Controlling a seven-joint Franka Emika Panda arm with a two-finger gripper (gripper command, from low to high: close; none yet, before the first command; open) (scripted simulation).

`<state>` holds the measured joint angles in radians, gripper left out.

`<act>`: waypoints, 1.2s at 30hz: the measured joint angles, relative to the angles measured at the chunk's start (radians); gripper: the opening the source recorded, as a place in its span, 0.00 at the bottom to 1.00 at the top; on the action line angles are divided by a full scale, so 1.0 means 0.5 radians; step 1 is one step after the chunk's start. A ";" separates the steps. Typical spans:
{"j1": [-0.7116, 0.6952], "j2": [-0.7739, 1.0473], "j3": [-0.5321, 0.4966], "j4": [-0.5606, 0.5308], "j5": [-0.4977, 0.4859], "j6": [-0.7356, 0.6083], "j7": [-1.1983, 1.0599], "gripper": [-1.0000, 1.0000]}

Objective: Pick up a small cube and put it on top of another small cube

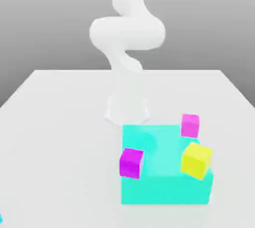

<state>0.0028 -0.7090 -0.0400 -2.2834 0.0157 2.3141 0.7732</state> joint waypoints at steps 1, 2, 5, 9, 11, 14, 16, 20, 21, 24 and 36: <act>0.002 0.078 -0.035 0.014 0.015 0.013 -0.025 0.50; 0.005 0.153 -0.070 0.027 0.029 0.026 -0.048 0.50; 0.011 0.371 -0.171 0.067 0.077 0.063 -0.121 0.50; 0.010 0.659 -0.301 0.119 0.157 0.110 -0.229 0.50; 0.001 0.804 -0.359 0.145 0.205 0.134 -0.288 0.50; -0.020 1.023 -0.440 0.184 0.285 0.166 -0.384 0.50; -0.043 1.170 -0.484 0.211 0.340 0.188 -0.448 0.50; -0.148 1.463 -0.537 0.264 0.445 0.232 -0.573 0.50; -0.171 1.536 -0.543 0.277 0.467 0.243 -0.602 0.50; -0.238 1.751 -0.556 0.316 0.521 0.279 -0.678 0.50; -0.525 2.585 -0.567 0.476 0.643 0.534 -0.897 0.50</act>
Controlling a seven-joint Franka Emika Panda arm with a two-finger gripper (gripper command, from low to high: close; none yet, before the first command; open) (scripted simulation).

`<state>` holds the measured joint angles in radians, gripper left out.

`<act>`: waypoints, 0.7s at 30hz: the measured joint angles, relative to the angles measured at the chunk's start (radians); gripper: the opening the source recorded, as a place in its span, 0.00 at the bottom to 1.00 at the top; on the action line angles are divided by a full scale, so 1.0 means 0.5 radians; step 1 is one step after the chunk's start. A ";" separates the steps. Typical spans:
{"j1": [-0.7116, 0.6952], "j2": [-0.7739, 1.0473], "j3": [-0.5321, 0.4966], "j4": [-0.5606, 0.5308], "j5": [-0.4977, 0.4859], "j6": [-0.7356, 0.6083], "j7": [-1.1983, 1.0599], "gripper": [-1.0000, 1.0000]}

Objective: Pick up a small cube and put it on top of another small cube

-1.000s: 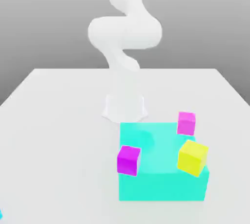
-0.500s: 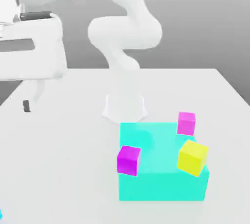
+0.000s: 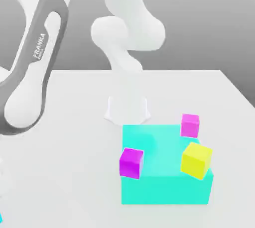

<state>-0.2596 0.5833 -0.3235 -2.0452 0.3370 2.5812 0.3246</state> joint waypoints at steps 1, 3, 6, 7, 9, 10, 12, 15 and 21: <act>-0.028 0.073 0.033 0.018 0.030 0.053 -0.021 0.50; -0.045 0.119 0.054 0.030 0.049 0.086 -0.035 0.00; -0.045 0.118 0.054 0.030 0.053 0.084 -0.037 0.00; -0.045 0.118 0.054 0.030 0.054 0.083 -0.038 0.00; -0.045 0.116 0.053 0.029 0.050 0.082 -0.037 0.00; -0.029 0.066 0.031 0.016 0.027 0.045 -0.021 0.00; 0.015 -0.064 -0.027 -0.017 -0.033 -0.050 0.020 0.00; 0.114 -0.270 -0.031 -0.128 -0.125 -0.142 0.010 0.00; 0.320 -0.687 0.078 -0.413 -0.316 -0.257 -0.087 0.00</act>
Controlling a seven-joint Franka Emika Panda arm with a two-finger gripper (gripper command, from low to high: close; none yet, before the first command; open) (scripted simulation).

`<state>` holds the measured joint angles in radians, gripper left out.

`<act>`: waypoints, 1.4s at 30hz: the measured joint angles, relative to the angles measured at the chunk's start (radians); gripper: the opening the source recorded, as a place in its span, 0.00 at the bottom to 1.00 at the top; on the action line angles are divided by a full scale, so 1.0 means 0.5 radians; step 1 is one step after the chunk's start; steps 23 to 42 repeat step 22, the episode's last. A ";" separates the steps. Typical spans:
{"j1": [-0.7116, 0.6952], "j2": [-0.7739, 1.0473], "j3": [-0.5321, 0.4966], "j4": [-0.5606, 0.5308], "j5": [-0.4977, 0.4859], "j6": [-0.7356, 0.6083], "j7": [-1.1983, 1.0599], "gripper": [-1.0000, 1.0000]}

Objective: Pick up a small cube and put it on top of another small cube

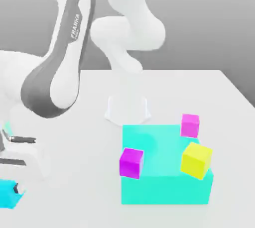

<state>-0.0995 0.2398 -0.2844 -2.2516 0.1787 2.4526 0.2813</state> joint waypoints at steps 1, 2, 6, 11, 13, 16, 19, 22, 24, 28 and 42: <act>0.033 -0.070 0.021 -0.048 -0.032 -0.018 -0.017 0.00; 0.063 -0.139 0.044 -0.097 -0.065 -0.036 -0.034 0.00; 0.225 -0.418 0.136 -0.290 -0.187 -0.105 -0.109 0.00; 0.383 -0.769 0.222 -0.535 -0.334 -0.184 -0.208 0.00; 0.426 -0.910 0.281 -0.633 -0.386 -0.214 -0.254 0.00; 0.471 -0.957 0.332 -0.748 -0.419 -0.134 -0.304 0.00; 0.479 -0.797 0.332 -0.822 -0.409 0.102 -0.323 0.00; 0.480 -0.764 0.332 -0.835 -0.407 0.148 -0.326 1.00; 0.480 -0.764 0.332 -0.835 -0.407 0.148 -0.326 1.00; 0.480 -0.764 0.332 -0.835 -0.407 0.148 -0.326 1.00; 0.480 -0.764 0.332 -0.835 -0.407 0.148 -0.326 1.00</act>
